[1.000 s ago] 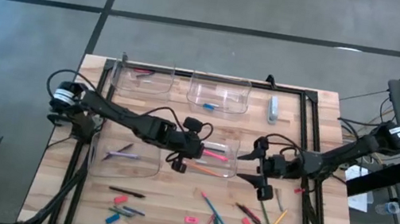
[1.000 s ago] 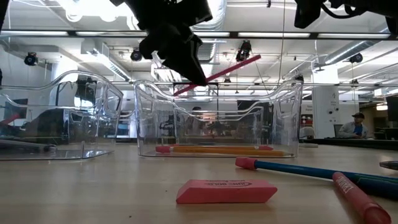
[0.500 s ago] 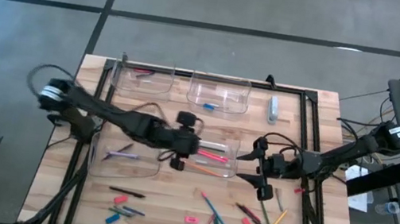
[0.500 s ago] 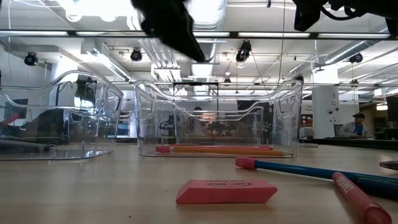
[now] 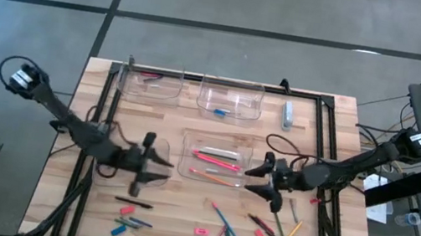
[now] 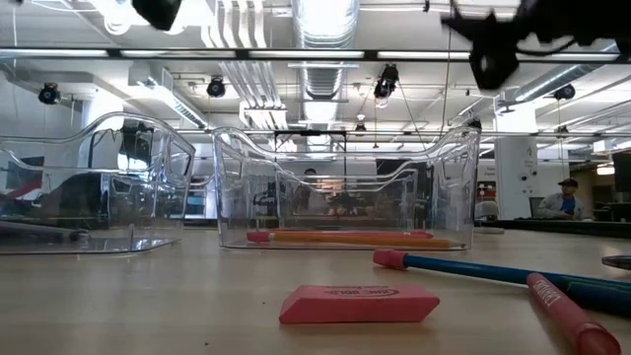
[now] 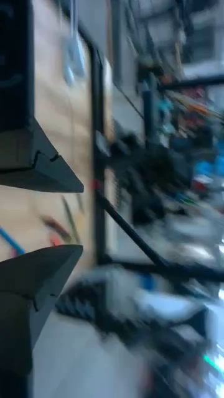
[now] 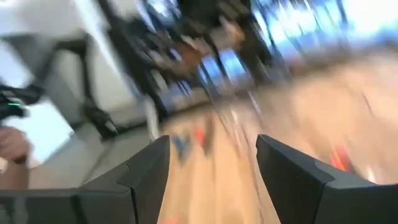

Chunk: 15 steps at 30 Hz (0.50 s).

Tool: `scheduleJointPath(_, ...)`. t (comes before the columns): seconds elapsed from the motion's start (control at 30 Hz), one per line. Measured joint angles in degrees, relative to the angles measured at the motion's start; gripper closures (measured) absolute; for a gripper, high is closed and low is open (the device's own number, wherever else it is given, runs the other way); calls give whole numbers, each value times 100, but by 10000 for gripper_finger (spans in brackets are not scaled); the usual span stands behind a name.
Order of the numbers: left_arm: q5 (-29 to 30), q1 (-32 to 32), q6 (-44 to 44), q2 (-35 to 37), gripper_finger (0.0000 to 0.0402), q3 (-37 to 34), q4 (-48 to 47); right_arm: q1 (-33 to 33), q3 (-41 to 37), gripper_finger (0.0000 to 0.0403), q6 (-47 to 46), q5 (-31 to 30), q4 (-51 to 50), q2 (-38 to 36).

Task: Sort crayons/erasers/pens/pencils in bins
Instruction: Put the green pencil into the bottom right transparent bin

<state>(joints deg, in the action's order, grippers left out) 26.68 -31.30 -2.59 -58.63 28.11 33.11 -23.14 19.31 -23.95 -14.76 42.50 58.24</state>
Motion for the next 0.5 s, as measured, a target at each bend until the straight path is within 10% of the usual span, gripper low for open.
scheduleJointPath(0.13,-11,-390,304,134,270,-762,1569,-59,-4,174,-1871,-476,-1170,4)
scheduleJointPath(0.3,2,-490,441,428,270,-903,1594,-571,674,175,-1951,-1135,-1989,1)
scheduleJointPath(0.5,-1,-504,-127,174,270,-903,1104,-880,2284,175,-3105,-1712,-5926,207)
